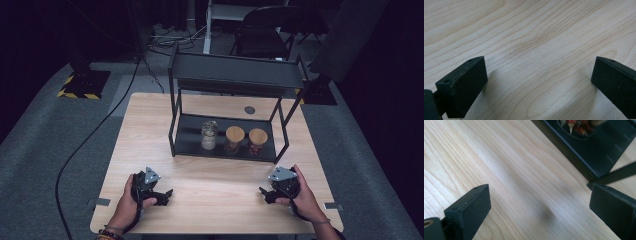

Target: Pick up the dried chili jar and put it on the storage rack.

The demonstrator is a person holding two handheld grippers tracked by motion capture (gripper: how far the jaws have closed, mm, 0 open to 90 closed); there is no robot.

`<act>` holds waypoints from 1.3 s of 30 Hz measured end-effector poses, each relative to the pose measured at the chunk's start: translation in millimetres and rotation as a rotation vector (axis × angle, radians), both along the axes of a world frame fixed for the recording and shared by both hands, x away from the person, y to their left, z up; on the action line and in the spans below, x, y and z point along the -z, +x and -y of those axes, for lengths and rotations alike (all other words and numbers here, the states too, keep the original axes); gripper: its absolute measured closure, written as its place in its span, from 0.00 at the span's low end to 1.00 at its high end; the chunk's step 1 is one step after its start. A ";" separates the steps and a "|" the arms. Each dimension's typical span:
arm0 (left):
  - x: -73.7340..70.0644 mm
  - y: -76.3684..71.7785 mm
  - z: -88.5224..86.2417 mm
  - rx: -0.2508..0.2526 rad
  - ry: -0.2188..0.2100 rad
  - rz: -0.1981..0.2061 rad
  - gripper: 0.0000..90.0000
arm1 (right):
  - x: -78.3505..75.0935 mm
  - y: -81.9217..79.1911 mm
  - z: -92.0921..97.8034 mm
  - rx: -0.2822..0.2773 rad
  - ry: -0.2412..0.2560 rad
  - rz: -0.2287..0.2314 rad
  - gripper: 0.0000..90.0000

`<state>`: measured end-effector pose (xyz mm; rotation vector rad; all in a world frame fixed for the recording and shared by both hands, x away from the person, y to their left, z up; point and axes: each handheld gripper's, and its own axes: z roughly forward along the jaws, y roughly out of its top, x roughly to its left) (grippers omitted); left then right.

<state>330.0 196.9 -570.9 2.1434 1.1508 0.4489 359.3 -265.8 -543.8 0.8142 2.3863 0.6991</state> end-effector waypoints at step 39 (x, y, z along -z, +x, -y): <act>0.2 0.9 1.0 0.001 -0.002 0.002 0.00 | 22.9 -1.3 51.9 0.098 0.275 -0.128 0.00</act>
